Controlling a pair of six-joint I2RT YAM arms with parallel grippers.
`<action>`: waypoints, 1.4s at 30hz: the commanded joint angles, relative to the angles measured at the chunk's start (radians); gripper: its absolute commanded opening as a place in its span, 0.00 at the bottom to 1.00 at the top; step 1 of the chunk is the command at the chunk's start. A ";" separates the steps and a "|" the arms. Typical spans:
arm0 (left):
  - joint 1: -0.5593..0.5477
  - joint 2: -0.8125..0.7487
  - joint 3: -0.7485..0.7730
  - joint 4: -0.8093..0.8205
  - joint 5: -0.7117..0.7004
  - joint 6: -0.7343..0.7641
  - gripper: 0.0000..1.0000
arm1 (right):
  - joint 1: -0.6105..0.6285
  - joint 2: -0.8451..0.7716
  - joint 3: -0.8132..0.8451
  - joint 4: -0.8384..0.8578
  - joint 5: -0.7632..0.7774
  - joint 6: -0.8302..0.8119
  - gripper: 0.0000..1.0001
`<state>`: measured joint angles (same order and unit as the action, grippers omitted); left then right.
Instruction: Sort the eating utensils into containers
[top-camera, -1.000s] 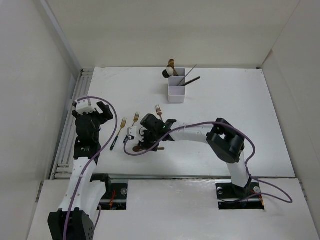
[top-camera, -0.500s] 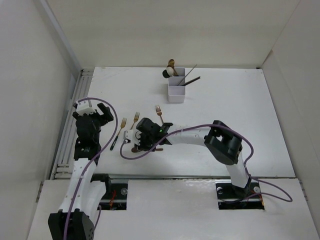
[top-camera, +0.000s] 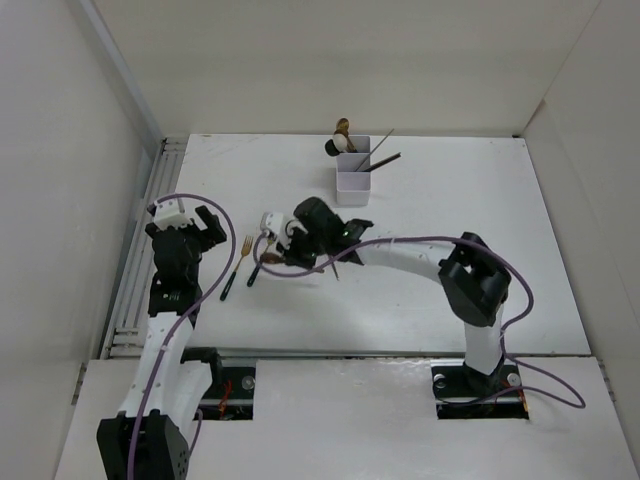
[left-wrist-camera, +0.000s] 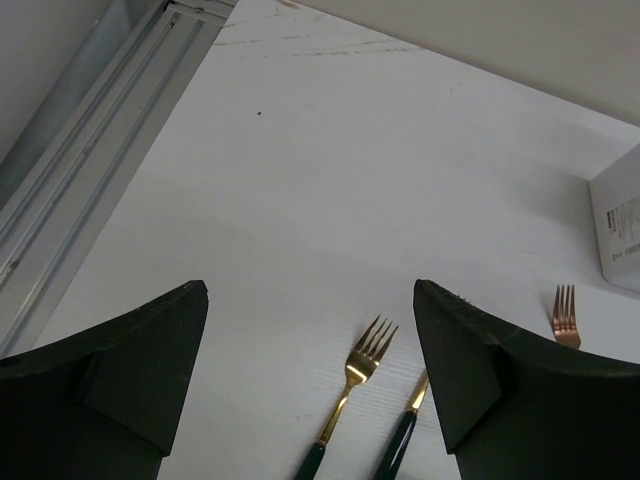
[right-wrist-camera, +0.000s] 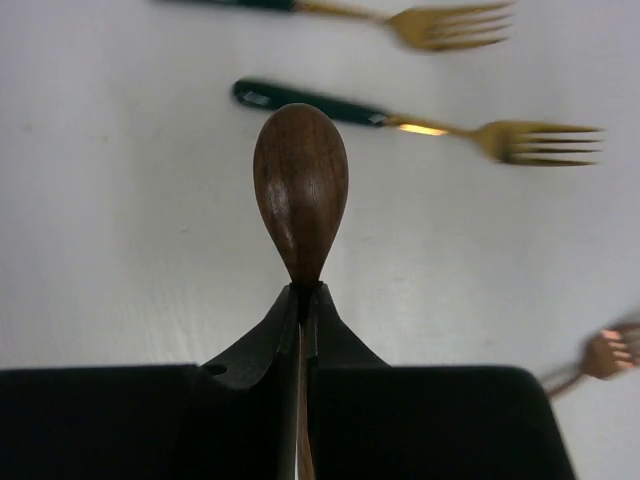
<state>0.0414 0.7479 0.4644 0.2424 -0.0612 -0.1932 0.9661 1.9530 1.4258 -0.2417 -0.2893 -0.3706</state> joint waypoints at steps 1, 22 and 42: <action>0.012 0.024 0.040 0.038 0.007 0.024 0.82 | -0.107 -0.088 0.071 0.140 -0.106 0.055 0.00; 0.043 0.507 0.328 0.090 0.213 0.169 0.82 | -0.668 0.300 0.447 1.061 -0.117 0.532 0.00; 0.043 0.693 0.448 0.163 0.204 0.178 0.83 | -0.655 0.380 0.319 1.153 0.177 0.599 0.00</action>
<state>0.0803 1.4498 0.8688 0.3336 0.1368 -0.0254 0.2909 2.3459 1.7706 0.9058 -0.1825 0.2108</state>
